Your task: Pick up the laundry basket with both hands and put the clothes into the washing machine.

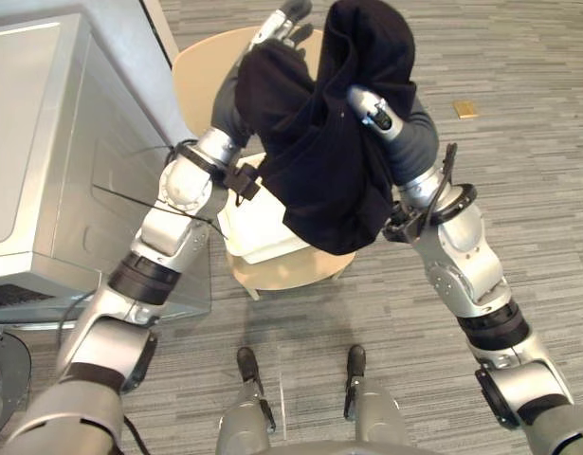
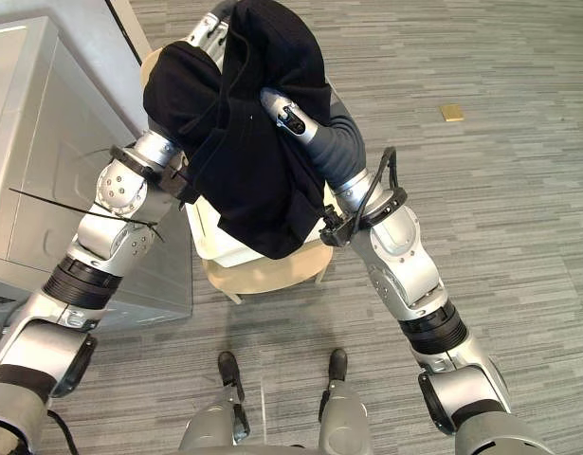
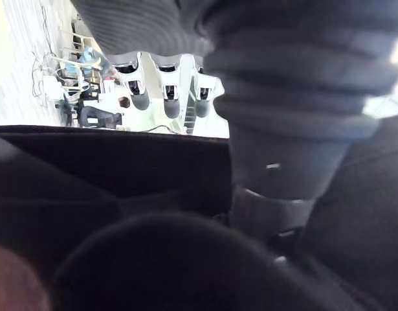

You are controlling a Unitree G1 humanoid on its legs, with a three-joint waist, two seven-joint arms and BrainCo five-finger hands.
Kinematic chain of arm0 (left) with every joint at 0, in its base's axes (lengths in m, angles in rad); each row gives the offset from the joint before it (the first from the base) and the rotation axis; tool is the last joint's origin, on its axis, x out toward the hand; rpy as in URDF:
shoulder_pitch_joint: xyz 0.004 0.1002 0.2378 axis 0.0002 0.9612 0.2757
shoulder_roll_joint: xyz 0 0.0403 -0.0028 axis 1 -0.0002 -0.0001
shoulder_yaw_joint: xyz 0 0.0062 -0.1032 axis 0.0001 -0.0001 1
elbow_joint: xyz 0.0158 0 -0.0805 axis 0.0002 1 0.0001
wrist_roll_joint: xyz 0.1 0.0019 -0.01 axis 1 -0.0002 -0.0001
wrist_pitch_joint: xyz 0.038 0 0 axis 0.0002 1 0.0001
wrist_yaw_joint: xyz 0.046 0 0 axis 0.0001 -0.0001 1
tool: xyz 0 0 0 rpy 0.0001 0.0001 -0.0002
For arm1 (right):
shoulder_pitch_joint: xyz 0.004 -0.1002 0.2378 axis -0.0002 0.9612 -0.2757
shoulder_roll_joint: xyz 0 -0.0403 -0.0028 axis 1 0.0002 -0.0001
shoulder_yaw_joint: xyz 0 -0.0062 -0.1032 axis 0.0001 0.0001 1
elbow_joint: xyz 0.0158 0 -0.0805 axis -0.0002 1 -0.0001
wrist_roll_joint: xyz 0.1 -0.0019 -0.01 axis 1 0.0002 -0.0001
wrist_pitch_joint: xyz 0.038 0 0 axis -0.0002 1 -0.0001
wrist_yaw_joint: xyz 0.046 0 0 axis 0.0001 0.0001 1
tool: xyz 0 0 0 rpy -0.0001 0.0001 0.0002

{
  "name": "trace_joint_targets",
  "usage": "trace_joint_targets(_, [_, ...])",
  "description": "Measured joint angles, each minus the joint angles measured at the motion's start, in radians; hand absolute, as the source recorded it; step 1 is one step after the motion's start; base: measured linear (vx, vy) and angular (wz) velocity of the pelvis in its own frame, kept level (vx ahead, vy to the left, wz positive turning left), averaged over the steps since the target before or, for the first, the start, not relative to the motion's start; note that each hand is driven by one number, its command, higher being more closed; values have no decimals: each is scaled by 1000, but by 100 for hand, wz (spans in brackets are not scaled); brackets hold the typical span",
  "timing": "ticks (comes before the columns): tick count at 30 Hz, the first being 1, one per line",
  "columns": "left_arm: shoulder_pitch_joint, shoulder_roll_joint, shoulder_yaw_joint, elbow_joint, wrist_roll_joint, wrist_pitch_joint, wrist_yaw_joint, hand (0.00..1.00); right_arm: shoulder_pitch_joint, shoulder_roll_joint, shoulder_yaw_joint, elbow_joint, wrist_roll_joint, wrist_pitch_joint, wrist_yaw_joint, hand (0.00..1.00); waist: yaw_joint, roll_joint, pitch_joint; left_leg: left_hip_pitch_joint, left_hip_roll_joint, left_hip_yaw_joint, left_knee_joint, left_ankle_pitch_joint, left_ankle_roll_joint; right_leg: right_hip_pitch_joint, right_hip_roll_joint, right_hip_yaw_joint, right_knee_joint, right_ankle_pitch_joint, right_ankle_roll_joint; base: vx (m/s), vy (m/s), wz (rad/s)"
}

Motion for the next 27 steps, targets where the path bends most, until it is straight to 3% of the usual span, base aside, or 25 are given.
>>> trace_joint_targets(6, [5,-97,68,-16,25,-20,57,100,17,34,1,47,-3,1,0,100,-8,0,0,1,0,2,-2,0,0,-1,1,1,-2,0,0,13,-2,0])
trace_joint_targets(7, [18,-108,86,-35,43,-22,61,100,22,41,1,47,-10,1,0,0,-13,0,0,1,0,2,-3,0,0,-1,1,1,-2,0,0,40,-6,0])
trace_joint_targets(13, [44,-159,135,-55,112,-34,110,100,77,54,-6,47,-59,2,-8,0,-17,0,0,2,0,3,-3,0,0,-1,1,3,-3,0,0,8,-1,0])
trace_joint_targets(22, [86,-175,197,-69,249,-40,183,100,131,95,-44,46,-106,3,-26,0,-18,0,0,7,0,9,-3,0,0,-1,1,11,-3,0,0,0,0,-1])
trace_joint_targets(27, [187,-172,327,-103,292,-40,191,100,171,86,-155,23,-120,3,-40,0,-18,1,-1,14,0,15,-5,0,-1,2,2,16,-6,0,0,0,0,-3])
